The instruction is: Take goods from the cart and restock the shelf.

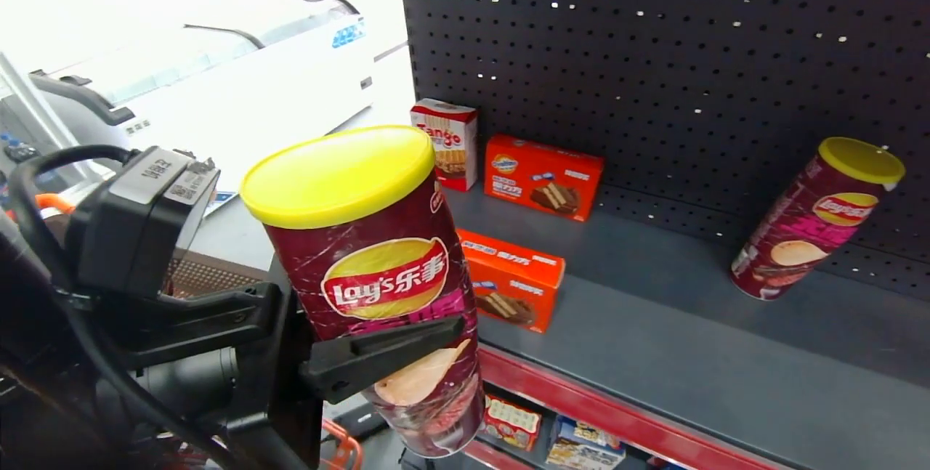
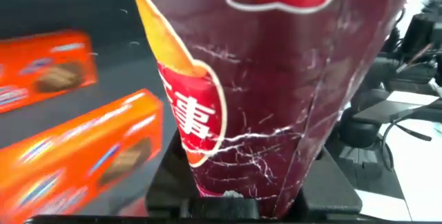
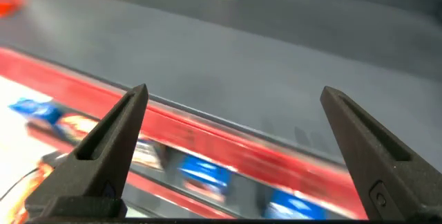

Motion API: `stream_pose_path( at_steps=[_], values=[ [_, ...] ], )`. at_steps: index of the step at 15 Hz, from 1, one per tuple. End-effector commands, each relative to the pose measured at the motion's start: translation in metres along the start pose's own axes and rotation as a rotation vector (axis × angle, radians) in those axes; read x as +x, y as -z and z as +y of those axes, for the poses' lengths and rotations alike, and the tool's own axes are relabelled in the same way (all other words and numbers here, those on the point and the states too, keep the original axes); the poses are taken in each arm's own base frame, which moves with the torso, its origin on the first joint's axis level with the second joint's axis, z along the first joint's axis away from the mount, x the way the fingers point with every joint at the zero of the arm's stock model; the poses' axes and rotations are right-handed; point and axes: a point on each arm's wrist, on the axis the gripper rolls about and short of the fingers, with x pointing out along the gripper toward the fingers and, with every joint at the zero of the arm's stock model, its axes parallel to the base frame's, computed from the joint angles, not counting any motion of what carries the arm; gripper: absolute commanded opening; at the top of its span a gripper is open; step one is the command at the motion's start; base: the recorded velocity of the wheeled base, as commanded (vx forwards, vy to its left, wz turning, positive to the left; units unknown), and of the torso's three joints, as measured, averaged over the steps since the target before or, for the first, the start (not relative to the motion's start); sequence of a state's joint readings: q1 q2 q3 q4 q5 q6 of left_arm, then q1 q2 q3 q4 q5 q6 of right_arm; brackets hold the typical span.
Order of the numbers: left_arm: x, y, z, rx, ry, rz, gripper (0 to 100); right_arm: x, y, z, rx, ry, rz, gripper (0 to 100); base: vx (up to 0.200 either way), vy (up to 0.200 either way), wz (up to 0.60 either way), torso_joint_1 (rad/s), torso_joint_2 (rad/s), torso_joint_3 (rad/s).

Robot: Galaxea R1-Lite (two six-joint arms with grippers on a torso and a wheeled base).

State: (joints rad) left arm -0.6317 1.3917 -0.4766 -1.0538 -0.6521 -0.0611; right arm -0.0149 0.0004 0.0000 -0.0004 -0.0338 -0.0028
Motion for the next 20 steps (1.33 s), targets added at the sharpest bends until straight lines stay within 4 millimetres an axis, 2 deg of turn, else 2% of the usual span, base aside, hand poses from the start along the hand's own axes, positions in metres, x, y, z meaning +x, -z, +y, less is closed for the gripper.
stream_pose_path(
  at_steps=[1,7,17,20],
  values=[
    [0.0,-0.001,0.0,0.002,0.002,-0.003,0,0.0,0.0,0.0,0.0,0.0,-0.002,100,0.0,0.0,-0.6,0.012,0.0,-0.002],
    [-0.001,-0.001,0.001,0.003,-0.01,-0.006,0,0.0,0.0,0.0,-0.002,-0.001,-0.002,100,0.0,0.0,-0.6,-0.001,0.0,0.002],
    [-0.002,-0.003,0.006,0.012,-0.028,-0.008,0,0.0,0.0,0.0,0.0,0.0,-0.002,100,0.0,0.0,0.0,0.0,0.0,0.0],
    [0.006,-0.013,0.022,0.048,-0.057,-0.049,0,0.0,0.0,0.0,-0.002,-0.003,-0.002,100,0.0,0.0,0.0,0.0,0.0,0.0]
  ],
)
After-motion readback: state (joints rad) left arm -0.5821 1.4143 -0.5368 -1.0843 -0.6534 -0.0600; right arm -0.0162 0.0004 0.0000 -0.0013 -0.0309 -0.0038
